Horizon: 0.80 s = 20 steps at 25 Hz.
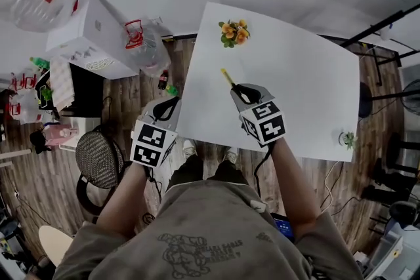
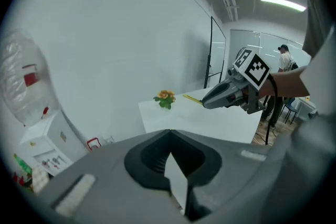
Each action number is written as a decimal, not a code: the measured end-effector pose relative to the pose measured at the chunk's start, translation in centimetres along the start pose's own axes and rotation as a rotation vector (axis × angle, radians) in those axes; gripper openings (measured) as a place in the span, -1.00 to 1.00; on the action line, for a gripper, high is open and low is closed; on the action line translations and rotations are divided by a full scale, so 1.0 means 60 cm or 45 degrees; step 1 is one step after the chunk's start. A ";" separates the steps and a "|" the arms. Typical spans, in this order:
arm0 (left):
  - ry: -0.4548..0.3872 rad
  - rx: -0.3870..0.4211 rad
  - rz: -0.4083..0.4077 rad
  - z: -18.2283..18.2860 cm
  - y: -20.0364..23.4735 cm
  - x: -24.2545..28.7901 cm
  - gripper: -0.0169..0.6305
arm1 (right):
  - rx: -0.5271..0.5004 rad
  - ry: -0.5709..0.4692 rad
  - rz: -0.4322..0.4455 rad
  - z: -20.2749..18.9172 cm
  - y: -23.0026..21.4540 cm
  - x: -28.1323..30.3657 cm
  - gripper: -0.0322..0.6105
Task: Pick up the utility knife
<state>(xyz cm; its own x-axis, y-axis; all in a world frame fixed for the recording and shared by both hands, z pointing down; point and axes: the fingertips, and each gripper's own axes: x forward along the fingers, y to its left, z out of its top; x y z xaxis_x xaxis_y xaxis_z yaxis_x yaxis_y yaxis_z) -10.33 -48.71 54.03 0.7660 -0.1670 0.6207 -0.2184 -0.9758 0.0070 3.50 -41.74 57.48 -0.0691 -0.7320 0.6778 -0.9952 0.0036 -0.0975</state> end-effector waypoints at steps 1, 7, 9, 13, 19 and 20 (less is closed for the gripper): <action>-0.035 0.040 0.013 0.023 0.003 -0.008 -0.94 | -0.010 -0.051 -0.010 0.028 0.000 -0.018 -0.61; -0.256 0.201 0.063 0.154 -0.005 -0.066 -0.94 | -0.030 -0.360 -0.063 0.163 0.008 -0.140 -0.61; -0.337 0.233 0.068 0.196 -0.016 -0.093 -0.94 | -0.041 -0.451 -0.088 0.198 0.013 -0.184 -0.61; -0.470 0.312 0.082 0.263 -0.035 -0.140 -0.94 | -0.064 -0.627 -0.146 0.253 0.024 -0.271 -0.61; -0.665 0.349 0.085 0.352 -0.050 -0.200 -0.94 | -0.087 -0.833 -0.246 0.289 0.025 -0.386 -0.61; -0.684 0.341 0.089 0.361 -0.050 -0.207 -0.94 | -0.083 -0.849 -0.265 0.288 0.022 -0.401 -0.61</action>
<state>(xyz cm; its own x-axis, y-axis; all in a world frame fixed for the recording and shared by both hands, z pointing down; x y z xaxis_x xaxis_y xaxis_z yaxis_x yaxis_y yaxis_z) -6.09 -46.79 29.30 0.9687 -0.2120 0.1294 -0.1731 -0.9498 -0.2606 5.01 -35.86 28.46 0.1595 -0.9836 0.0839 -0.9868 -0.1562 0.0436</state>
